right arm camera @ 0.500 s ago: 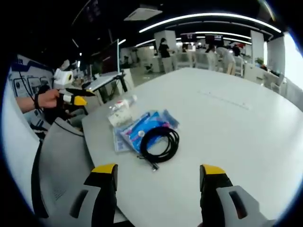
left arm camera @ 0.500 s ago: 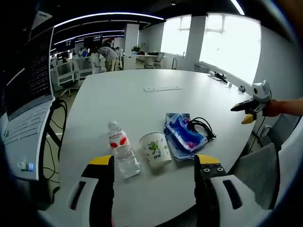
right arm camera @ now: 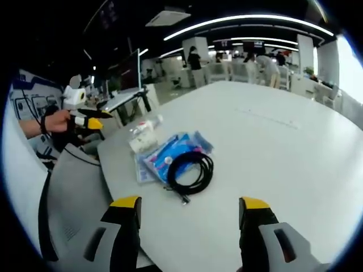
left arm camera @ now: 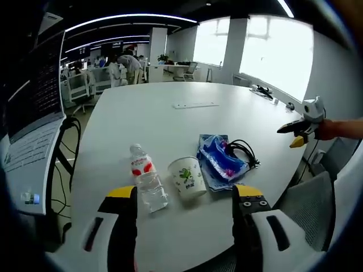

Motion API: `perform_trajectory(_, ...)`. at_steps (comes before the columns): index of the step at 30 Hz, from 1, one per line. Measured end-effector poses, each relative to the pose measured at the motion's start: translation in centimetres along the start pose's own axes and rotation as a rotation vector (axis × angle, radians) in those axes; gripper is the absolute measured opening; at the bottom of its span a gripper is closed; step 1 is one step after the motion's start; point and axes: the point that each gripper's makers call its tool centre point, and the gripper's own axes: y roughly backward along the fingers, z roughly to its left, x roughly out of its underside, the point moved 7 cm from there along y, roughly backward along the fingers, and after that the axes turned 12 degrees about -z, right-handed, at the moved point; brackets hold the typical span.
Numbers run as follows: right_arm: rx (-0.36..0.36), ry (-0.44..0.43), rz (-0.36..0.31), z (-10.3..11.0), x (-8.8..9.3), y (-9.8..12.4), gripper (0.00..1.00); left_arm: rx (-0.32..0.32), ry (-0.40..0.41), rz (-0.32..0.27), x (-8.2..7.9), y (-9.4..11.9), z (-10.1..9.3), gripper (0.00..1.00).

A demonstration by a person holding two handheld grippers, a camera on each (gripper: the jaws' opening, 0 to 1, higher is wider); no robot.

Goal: Arrange the tabletop items into an orderly group along one side of the table until the central work area is clear of visible clutter.

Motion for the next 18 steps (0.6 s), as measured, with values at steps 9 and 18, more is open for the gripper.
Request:
perform_trajectory(9,0.003,-0.003,-0.001,-0.01,0.19,0.24,0.71,-0.006,0.017,0.000,0.16,0.22,0.13,0.68)
perform_trajectory(18,0.003,-0.002,0.003,0.03,0.35,0.32,0.71,-0.011,0.017,-0.002,0.08,0.27,0.28,0.68)
